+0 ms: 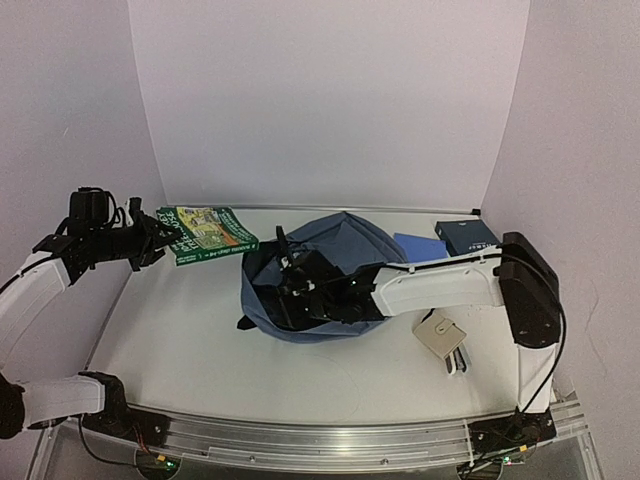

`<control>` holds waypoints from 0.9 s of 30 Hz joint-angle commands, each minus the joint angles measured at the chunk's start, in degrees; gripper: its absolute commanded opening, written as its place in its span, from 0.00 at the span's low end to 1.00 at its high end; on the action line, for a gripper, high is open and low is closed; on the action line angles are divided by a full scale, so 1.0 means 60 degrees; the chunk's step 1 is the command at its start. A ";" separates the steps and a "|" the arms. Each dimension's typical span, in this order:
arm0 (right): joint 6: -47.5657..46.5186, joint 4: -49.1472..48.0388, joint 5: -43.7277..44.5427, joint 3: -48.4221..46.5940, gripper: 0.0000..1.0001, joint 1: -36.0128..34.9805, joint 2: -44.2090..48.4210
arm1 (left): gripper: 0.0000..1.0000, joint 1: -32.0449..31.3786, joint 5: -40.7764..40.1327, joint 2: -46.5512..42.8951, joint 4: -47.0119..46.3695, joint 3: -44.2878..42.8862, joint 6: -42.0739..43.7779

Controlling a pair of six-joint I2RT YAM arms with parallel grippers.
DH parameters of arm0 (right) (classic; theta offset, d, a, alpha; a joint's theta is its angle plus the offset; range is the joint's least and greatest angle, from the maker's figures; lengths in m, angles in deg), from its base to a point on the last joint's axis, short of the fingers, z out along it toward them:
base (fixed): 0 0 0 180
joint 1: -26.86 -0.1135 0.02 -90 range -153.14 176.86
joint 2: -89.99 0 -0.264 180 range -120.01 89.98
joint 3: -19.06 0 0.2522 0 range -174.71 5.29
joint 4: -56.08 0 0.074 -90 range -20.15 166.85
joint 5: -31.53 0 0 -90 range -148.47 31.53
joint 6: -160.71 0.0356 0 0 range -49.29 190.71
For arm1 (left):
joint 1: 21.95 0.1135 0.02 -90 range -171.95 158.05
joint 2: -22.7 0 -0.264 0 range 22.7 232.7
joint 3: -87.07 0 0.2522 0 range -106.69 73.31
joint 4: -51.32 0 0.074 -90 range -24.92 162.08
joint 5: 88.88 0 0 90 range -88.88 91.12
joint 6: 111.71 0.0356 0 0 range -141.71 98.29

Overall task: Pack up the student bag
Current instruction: Place the book in the student bag.

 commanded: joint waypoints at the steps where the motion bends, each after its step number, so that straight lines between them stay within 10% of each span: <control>1: 0.0950 -0.0587 0.2986 0.0292 0.00 0.0134 0.1300 | 0.00 0.0015 0.0961 -0.0167 -0.0769 -0.0413 0.0573; 27: 0.2004 -0.0903 0.3098 -0.0133 0.00 0.0428 0.3301 | 0.00 -0.2273 0.0048 0.2319 -0.4709 0.0980 -0.1560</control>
